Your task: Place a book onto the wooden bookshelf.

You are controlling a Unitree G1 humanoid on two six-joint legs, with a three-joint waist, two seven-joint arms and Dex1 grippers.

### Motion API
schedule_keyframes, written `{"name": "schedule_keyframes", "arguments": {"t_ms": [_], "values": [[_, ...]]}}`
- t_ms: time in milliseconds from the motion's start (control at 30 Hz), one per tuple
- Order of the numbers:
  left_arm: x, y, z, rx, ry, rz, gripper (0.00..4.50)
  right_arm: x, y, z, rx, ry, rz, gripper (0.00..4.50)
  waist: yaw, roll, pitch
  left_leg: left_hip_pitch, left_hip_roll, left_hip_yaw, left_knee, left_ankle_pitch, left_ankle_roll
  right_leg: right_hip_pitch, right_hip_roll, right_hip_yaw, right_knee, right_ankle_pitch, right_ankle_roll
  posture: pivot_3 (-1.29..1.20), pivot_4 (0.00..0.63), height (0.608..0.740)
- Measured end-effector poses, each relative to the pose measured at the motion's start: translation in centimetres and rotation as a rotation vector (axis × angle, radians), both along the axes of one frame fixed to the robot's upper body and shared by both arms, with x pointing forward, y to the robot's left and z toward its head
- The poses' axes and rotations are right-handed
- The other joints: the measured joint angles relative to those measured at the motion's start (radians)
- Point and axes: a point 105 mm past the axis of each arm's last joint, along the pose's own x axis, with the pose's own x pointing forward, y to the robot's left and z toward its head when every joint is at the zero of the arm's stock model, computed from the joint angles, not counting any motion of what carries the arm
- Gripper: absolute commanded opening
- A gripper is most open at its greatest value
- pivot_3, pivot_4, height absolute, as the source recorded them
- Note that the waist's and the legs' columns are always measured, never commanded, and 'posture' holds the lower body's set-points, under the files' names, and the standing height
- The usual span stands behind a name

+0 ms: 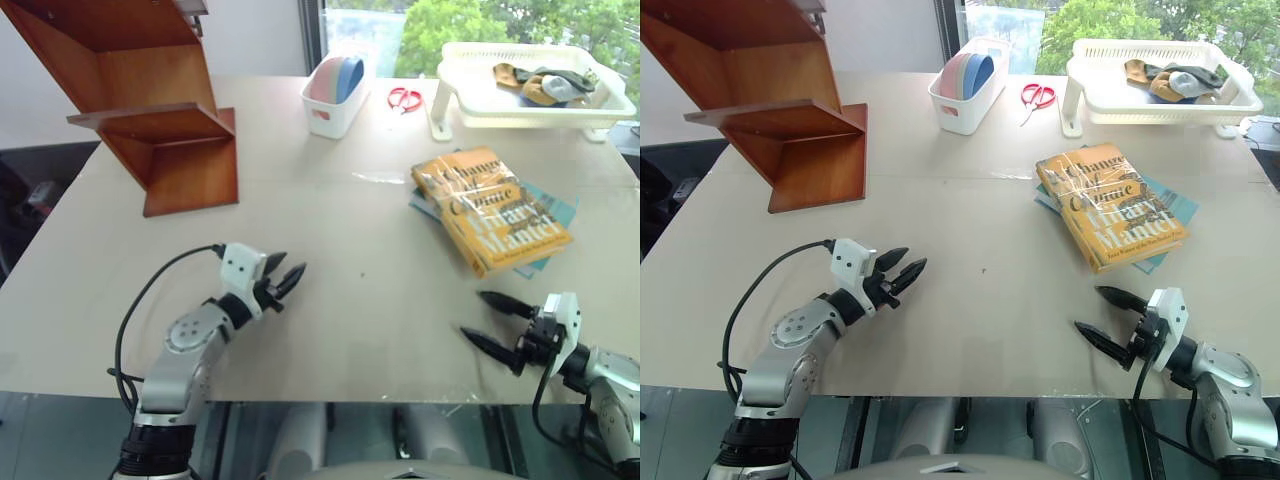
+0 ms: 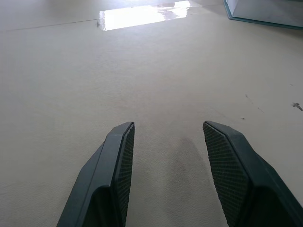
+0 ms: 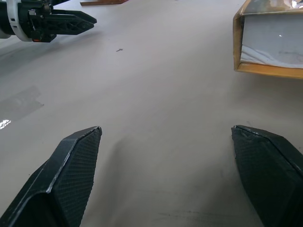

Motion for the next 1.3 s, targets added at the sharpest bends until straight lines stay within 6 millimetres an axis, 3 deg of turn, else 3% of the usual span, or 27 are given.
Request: {"name": "schedule_keyframes", "arguments": {"t_ms": [667, 900, 1067, 1200, 1300], "values": [[-0.6, -0.1, -0.5, -0.003, 0.011, -0.025, 2.42, -0.3, -0.1, -0.2, -0.011, -0.015, 0.000, 4.50, 0.000, 0.000, -0.002, 0.001, 0.000, 0.000, 0.000, 0.000, 0.000, 0.002, 0.000, 0.000, -0.001, 0.000, 0.000, 0.00, 0.150, 0.740], [-0.6, -0.1, -0.1, 0.009, -0.002, -0.041, 2.42, -0.2, -1.5, 0.3, -0.020, -0.008, -0.021, 4.50, 0.000, 0.000, -0.002, 0.001, 0.000, 0.000, 0.000, 0.000, 0.000, 0.002, 0.000, -0.001, -0.001, 0.000, 0.000, 0.00, 0.150, 0.740], [-1.0, -0.2, 2.9, -0.011, -0.060, -0.174, 2.42, 0.9, -4.6, 3.1, 0.008, -0.035, -0.111, 4.50, 0.000, 0.000, -0.002, 0.001, 0.000, 0.000, 0.000, 0.000, 0.000, 0.002, 0.000, -0.001, -0.001, 0.000, 0.000, 0.00, 0.150, 0.740], [-1.3, 0.5, 6.1, -0.029, -0.082, -0.291, 2.42, 2.5, -7.1, 6.7, 0.076, -0.112, -0.211, 4.50, -0.002, 0.001, -0.001, 0.002, 0.000, 0.001, 0.000, 0.000, 0.000, 0.003, 0.000, 0.000, 0.000, 0.000, 0.000, 0.00, 0.150, 0.740], [-1.7, 0.9, 8.7, -0.024, -0.085, -0.391, 2.42, 5.0, -9.6, 10.2, 0.084, -0.173, -0.342, 4.50, -0.004, 0.001, -0.001, 0.003, 0.000, 0.002, 0.000, 0.000, 0.000, 0.004, 0.000, 0.000, -0.001, 0.000, 0.000, 0.00, 0.150, 0.740]]}}
